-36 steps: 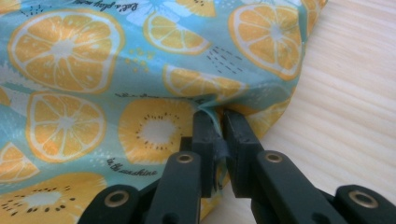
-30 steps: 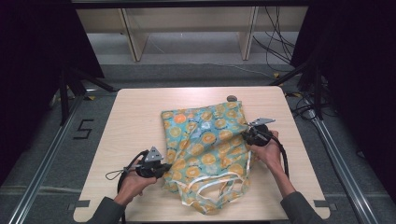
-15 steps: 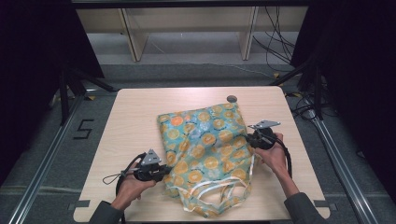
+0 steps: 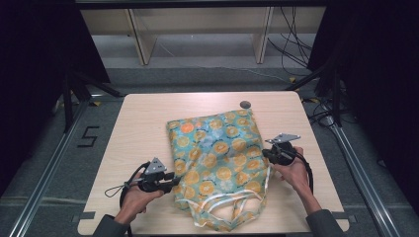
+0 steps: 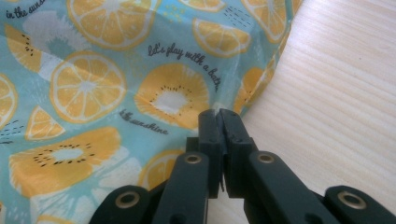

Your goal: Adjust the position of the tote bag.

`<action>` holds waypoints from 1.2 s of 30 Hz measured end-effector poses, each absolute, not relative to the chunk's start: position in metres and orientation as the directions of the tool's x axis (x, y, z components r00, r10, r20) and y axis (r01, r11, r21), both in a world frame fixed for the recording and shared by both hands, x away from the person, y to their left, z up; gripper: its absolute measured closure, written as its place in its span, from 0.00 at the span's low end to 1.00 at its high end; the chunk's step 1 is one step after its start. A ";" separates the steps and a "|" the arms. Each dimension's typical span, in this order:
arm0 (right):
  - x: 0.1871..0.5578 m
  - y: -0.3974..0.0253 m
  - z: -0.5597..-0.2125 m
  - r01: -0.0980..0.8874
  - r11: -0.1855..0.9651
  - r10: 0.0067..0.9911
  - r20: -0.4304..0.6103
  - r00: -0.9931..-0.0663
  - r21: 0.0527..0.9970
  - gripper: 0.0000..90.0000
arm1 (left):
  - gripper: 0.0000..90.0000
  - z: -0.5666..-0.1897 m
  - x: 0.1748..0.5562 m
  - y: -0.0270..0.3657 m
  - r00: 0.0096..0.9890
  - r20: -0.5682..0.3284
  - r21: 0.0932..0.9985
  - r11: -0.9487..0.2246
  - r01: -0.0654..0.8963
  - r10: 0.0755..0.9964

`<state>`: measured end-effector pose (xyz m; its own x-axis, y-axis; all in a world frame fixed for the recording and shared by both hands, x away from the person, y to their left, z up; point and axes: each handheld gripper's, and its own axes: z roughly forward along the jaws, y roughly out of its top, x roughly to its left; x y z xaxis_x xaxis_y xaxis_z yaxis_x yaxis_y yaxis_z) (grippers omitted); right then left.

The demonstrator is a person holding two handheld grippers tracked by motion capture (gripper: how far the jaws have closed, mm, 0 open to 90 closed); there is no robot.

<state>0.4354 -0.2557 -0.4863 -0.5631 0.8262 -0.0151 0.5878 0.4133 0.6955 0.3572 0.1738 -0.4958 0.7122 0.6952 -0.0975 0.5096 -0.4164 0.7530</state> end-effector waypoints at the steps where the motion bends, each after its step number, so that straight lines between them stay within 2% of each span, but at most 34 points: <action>1: 0.435 -0.256 -0.486 0.587 0.408 0.828 -0.013 -0.560 0.699 0.99 | 0.79 -0.497 0.358 0.173 0.709 -0.095 0.759 -0.410 0.505 0.699; 3: 0.432 -0.256 -0.485 0.583 0.411 0.830 -0.022 -0.558 0.701 1.00 | 0.88 -0.497 0.359 0.172 0.715 -0.074 0.749 -0.435 0.500 0.695; 4: 0.432 -0.256 -0.484 0.566 0.424 0.825 -0.044 -0.563 0.707 1.00 | 0.89 -0.498 0.360 0.171 0.723 -0.046 0.743 -0.460 0.486 0.689; 8: 0.425 -0.253 -0.483 0.560 0.435 0.814 -0.042 -0.579 0.706 1.00 | 0.91 -0.499 0.361 0.171 0.711 -0.045 0.739 -0.456 0.496 0.701; 9: 0.419 -0.250 -0.482 0.572 0.440 0.812 -0.034 -0.583 0.692 1.00 | 0.92 -0.497 0.363 0.176 0.716 -0.020 0.738 -0.473 0.482 0.698; 16: 0.405 -0.249 -0.483 0.547 0.469 0.791 -0.053 -0.610 0.693 1.00 | 0.91 -0.497 0.364 0.183 0.699 -0.030 0.741 -0.454 0.495 0.714; 18: 0.403 -0.249 -0.483 0.563 0.463 0.794 -0.038 -0.607 0.684 1.00 | 0.83 -0.497 0.362 0.181 0.676 -0.027 0.752 -0.430 0.500 0.737; 19: 0.403 -0.249 -0.483 0.563 0.461 0.797 -0.041 -0.603 0.686 1.00 | 0.73 -0.495 0.361 0.181 0.673 -0.009 0.751 -0.440 0.493 0.739; 21: 0.404 -0.250 -0.484 0.554 0.467 0.792 -0.047 -0.608 0.689 1.00 | 0.70 -0.493 0.359 0.179 0.657 -0.012 0.767 -0.415 0.490 0.754; 22: 0.404 -0.250 -0.483 0.568 0.434 0.803 -0.014 -0.596 0.699 0.92 | 0.60 -0.489 0.357 0.180 0.653 -0.002 0.769 -0.416 0.485 0.758; 24: 0.405 -0.252 -0.481 0.552 0.409 0.810 -0.010 -0.587 0.727 0.84 | 0.52 -0.478 0.349 0.178 0.636 -0.019 0.795 -0.374 0.477 0.771; 25: 0.404 -0.253 -0.477 0.554 0.389 0.818 0.001 -0.576 0.736 0.75 | 0.49 -0.475 0.345 0.178 0.645 -0.031 0.799 -0.369 0.475 0.764; 26: 0.404 -0.253 -0.477 0.554 0.389 0.818 0.001 -0.576 0.736 0.75 | 0.47 -0.475 0.345 0.178 0.645 -0.031 0.799 -0.369 0.475 0.764; 27: 0.402 -0.256 -0.470 0.544 0.348 0.831 0.017 -0.556 0.763 0.63 | 0.43 -0.467 0.335 0.175 0.681 -0.062 0.793 -0.378 0.478 0.730; 29: 0.399 -0.258 -0.466 0.546 0.313 0.834 0.050 -0.550 0.777 0.57 | 0.40 -0.462 0.326 0.170 0.697 -0.082 0.791 -0.380 0.480 0.712; 36: 0.386 -0.264 -0.459 0.539 0.300 0.835 0.056 -0.547 0.787 0.54 | 0.34 -0.453 0.305 0.163 0.770 -0.093 0.769 -0.446 0.458 0.632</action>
<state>0.3858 -0.2642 -0.4587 -0.5468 0.8354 0.0563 0.5388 0.2996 0.7874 0.3049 0.1627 -0.4532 0.7696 0.6317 -0.0926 0.4584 -0.4457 0.7690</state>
